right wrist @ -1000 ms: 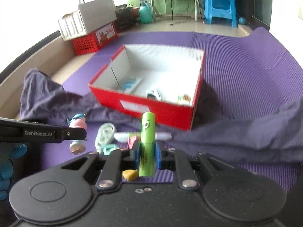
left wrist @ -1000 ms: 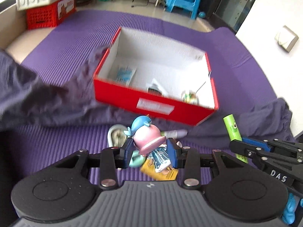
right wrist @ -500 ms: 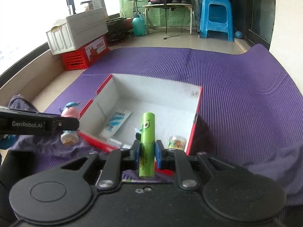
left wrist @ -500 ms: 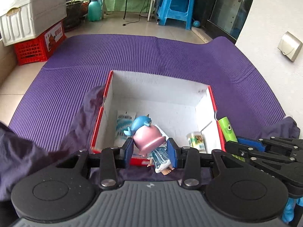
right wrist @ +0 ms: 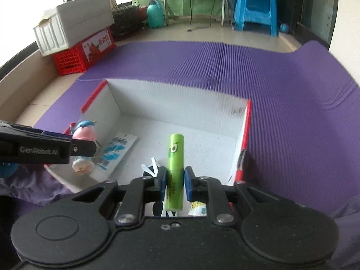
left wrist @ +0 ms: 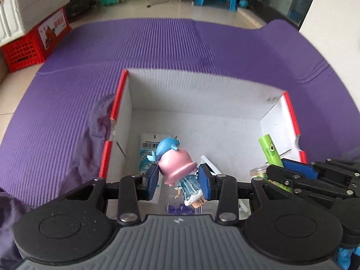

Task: Organize rigid objects
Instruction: 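Carry the figurine and green battery over the shoebox with both grippers, then open both grippers to drop the figurine and battery into the shoebox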

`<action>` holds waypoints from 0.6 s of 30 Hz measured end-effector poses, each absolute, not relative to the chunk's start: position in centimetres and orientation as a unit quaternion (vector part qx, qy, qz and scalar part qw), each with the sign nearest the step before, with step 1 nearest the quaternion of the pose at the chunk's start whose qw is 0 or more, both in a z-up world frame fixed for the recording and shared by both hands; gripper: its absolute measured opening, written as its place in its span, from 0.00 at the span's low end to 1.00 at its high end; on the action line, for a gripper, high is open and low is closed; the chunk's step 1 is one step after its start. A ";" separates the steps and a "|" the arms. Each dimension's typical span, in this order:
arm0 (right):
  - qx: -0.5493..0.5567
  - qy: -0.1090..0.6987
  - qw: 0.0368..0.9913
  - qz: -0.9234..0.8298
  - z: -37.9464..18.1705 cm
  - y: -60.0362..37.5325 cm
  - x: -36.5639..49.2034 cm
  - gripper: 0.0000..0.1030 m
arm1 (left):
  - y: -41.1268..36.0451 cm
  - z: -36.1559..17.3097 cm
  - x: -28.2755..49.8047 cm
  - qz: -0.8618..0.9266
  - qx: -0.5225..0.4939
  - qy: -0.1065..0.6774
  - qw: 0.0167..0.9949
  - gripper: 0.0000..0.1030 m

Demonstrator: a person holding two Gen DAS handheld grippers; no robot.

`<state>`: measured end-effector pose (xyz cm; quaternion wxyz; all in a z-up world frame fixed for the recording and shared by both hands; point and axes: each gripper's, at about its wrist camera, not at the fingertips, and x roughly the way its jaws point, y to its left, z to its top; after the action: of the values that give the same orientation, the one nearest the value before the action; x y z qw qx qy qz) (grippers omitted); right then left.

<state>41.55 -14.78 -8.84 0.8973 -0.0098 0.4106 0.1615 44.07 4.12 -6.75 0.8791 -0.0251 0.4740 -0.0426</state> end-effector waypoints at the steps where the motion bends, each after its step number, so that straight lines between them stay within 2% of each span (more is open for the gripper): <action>1: -0.008 0.415 0.895 0.161 -9.3 -14.6 42.0 0.15 | 4.0 -7.3 44.6 -0.042 -0.023 0.478 0.877 0.37; 18: -0.016 0.480 0.860 0.169 -15.1 -13.1 46.1 0.15 | 2.4 -13.7 50.8 -0.042 0.010 0.553 0.832 0.37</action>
<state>46.13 -13.08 -15.09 0.8604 -0.0165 0.4803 0.1694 50.82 2.36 -13.65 0.8322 0.0096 0.5528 -0.0422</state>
